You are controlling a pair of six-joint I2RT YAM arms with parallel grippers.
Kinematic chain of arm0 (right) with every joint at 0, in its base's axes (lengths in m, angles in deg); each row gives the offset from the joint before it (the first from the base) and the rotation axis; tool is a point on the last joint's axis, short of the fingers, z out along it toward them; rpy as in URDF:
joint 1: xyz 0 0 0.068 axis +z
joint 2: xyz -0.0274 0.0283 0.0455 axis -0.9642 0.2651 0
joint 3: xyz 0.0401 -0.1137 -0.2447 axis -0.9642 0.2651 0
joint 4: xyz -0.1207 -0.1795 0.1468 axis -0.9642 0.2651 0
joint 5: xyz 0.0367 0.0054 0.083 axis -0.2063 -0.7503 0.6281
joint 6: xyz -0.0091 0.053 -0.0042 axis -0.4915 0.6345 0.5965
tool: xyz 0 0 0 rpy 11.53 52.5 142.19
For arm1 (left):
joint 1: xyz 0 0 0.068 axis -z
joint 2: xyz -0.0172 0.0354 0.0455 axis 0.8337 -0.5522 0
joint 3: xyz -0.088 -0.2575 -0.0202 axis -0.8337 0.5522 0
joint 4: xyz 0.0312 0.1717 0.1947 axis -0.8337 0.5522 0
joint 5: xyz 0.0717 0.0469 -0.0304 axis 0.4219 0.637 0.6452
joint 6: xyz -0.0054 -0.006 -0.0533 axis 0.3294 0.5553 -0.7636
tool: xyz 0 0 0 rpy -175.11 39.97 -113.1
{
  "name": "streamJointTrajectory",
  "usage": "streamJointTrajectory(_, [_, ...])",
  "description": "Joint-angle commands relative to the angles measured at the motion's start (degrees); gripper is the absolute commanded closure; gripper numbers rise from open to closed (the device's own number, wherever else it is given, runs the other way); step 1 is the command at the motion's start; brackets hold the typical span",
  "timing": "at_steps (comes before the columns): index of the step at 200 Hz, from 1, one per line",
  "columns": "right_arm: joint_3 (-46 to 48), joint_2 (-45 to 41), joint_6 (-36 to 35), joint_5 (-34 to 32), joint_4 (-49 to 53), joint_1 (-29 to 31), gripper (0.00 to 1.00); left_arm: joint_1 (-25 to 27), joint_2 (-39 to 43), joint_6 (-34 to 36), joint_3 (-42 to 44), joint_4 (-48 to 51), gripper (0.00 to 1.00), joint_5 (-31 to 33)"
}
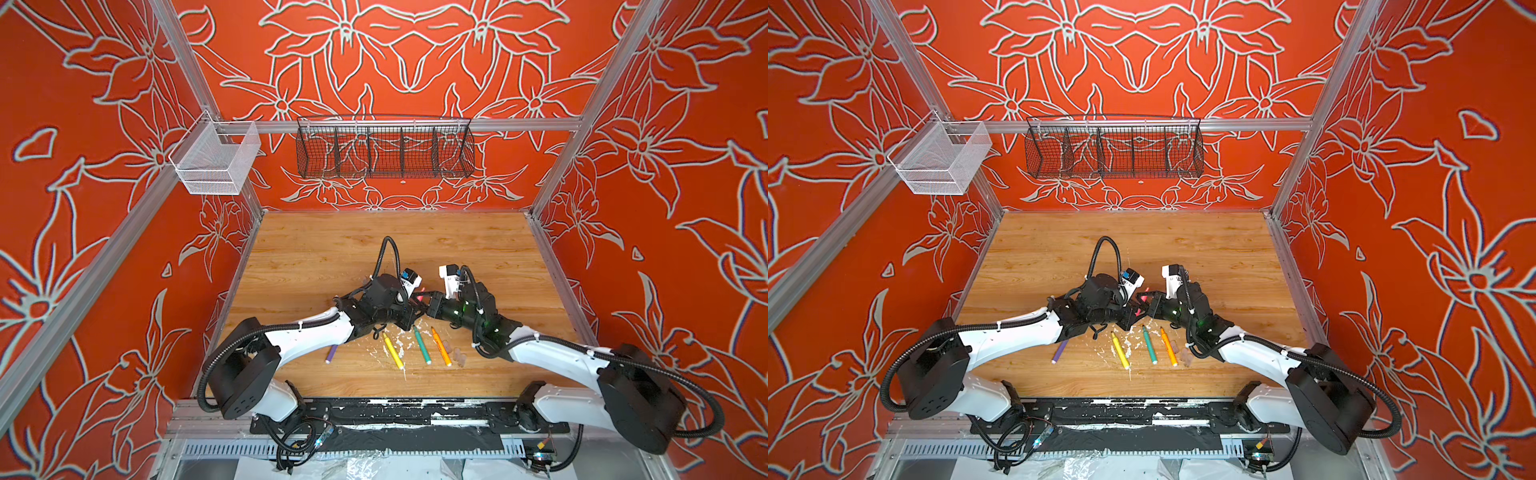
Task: Insert the pens into the pen caps
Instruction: 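Bring the right gripper to the pink marker tip, then draw both grippers apart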
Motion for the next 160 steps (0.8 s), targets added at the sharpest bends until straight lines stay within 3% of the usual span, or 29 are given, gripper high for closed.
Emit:
streamJointTrajectory(1, [0.72,-0.88,0.38,-0.53,-0.52,0.27,1.00,0.34,0.94,0.04,-1.24,-1.34,1.00,-0.26])
streamJointTrajectory(12, [0.59,-1.52,-0.53,-1.33,0.42,0.32,0.89,0.34,1.83,-0.08,-0.61,-1.46,1.00,0.98])
streamJointTrajectory(32, [0.31,-2.34,-2.73,-2.77,1.90,0.35,0.55,-0.12,3.73,-0.10,0.62,-1.99,1.00,3.26])
streamJointTrajectory(51, [-0.33,-2.69,-3.74,-4.26,4.04,0.32,0.40,-2.18,5.73,-1.72,2.71,-2.58,1.00,4.30])
streamJointTrajectory(79, [-1.60,-2.62,-5.73,-6.55,7.71,0.38,0.36,-9.77,10.69,-7.03,7.51,-3.18,1.00,5.68])
streamJointTrajectory(101, [-4.46,-1.82,-8.26,-11.49,15.23,0.48,0.35,-14.91,17.41,-10.12,12.43,-1.80,1.00,12.81])
streamJointTrajectory(128, [-9.26,1.40,-11.12,-14.33,22.02,0.79,0.35,-16.19,26.73,-13.04,17.19,0.44,1.00,23.42])
streamJointTrajectory(160, [-17.74,7.75,-12.61,-18.45,33.89,3.10,0.35,-16.19,33.53,-14.11,19.98,1.41,1.00,28.19])
